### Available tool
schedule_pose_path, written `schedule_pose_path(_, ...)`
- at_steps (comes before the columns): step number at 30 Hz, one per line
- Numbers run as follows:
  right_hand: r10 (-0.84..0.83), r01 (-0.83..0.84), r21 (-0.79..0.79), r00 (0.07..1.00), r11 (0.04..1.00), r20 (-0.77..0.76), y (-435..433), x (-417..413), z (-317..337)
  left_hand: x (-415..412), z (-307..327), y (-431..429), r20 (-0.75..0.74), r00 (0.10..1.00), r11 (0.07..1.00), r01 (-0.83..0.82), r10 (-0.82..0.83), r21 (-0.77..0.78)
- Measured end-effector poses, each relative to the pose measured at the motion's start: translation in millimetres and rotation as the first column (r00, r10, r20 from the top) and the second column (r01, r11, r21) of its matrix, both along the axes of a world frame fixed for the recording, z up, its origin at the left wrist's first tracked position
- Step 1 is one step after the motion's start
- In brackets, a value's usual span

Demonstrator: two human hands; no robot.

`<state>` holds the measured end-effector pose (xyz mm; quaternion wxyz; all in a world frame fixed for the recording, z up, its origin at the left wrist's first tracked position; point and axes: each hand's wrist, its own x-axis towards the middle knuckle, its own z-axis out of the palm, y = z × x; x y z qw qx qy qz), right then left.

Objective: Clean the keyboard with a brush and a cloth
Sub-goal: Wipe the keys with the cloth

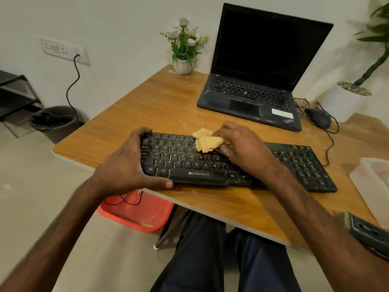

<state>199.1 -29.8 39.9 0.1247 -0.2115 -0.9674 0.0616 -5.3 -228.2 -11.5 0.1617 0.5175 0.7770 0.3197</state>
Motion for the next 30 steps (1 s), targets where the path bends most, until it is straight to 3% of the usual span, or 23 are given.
schedule_pose_path(6, 0.264, -0.26, -0.11, 0.964, 0.959, 0.028, -30, 4, 0, 1, 0, 0, -0.002, 1.0, 1.0, -0.006, 0.006, 0.0)
schedule_pose_path(12, 0.087, -0.089, 0.048, 0.996, 0.995, 0.029, -3, 5, 4, 1, 1, -1, -0.012, 1.0, 1.0, -0.007, 0.007, 0.004)
schedule_pose_path(16, 0.284, -0.284, -0.118, 0.959, 0.952, -0.013, -46, 21, -8, 2, 0, 0, -0.025, 1.0, 1.0, -0.015, 0.015, 0.0)
schedule_pose_path(18, 0.329, -0.328, -0.051, 0.944, 0.943, 0.012, -56, 28, -16, 1, -1, 0, -0.033, 0.999, 1.0, -0.01, 0.01, 0.009)
schedule_pose_path(20, 0.276, -0.275, 0.048, 0.961, 0.96, 0.003, -51, 35, -20, 0, -1, 0, -0.028, 1.0, 1.0, 0.005, -0.005, 0.007)
schedule_pose_path(24, 0.188, -0.185, 0.093, 0.982, 0.978, -0.022, -49, 53, -19, -5, 1, 0, 0.034, 0.998, 0.999, 0.052, -0.052, 0.0)
schedule_pose_path(30, 0.318, -0.304, 0.117, 0.939, 0.945, -0.129, -86, 4, -30, -6, 0, 0, 0.031, 0.998, 0.998, 0.06, -0.061, 0.02)
